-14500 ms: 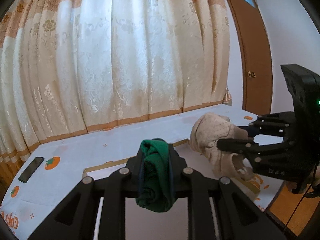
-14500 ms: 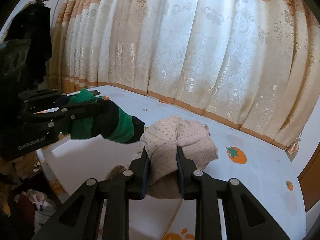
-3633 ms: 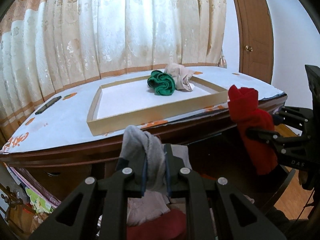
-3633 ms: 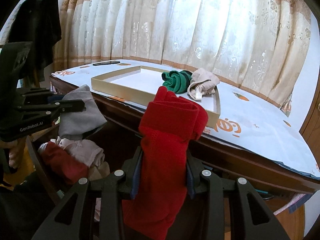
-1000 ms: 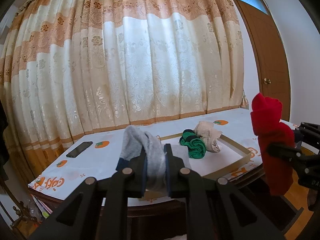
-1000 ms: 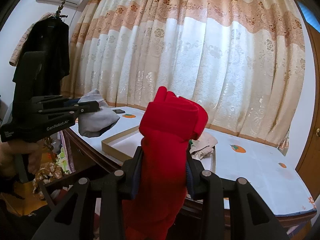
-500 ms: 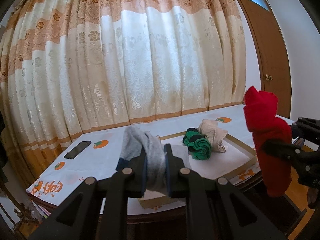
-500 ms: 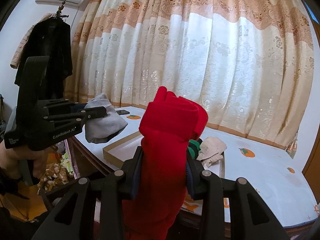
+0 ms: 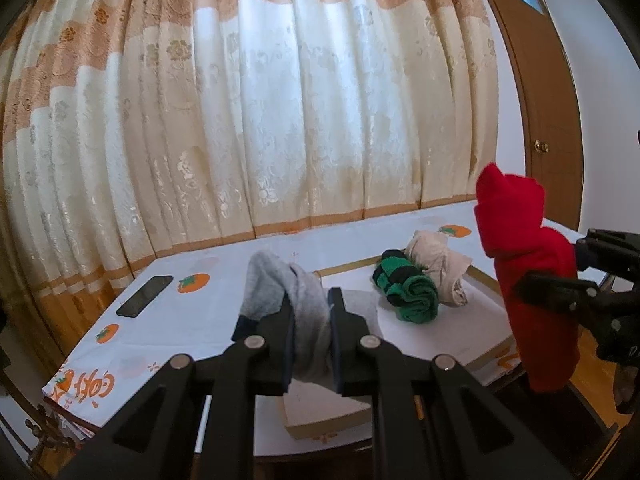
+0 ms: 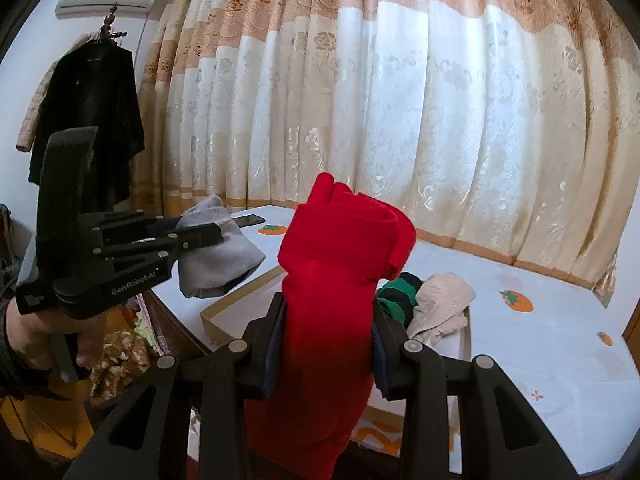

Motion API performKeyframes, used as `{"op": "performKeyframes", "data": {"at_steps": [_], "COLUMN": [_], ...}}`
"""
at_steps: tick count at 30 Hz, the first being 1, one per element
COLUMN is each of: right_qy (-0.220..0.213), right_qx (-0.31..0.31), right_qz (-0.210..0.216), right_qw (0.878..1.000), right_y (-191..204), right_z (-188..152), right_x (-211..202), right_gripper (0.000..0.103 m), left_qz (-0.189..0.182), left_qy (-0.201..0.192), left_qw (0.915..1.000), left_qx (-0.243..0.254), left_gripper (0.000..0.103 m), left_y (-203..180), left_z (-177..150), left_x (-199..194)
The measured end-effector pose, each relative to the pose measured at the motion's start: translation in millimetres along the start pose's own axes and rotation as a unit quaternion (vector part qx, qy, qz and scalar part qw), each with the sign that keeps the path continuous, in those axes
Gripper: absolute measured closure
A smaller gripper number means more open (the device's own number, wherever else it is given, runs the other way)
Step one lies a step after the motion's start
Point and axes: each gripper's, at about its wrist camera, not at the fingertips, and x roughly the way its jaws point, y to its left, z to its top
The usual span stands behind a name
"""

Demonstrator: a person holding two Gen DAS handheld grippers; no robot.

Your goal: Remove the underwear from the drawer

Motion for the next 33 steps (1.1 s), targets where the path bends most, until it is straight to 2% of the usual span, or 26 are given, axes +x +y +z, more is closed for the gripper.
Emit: {"op": "performKeyframes", "data": {"at_steps": [16,28,33], "right_qy": [0.035,0.064,0.078], "right_qx": [0.019,0.042,0.049], "right_qz": [0.02,0.034,0.042], "right_qw": [0.999,0.997,0.995], "right_y": [-21.5,-33.0,-35.0], "right_z": [23.3,43.1,52.6], "right_x": [59.4,106.2,127.7], "right_gripper": [0.064,0.063,0.063], "left_qz": [-0.005,-0.022,-0.02], "left_qy": [0.037,0.075,0.087], "left_qw": [0.9991,0.9966,0.9951], "left_qx": [0.022,0.025,0.042], "left_gripper": [0.091,0.091,0.091], "left_y": [1.3,6.4,5.3], "left_z": [16.7,21.4,24.0], "left_x": [62.1,104.6,119.5]}}
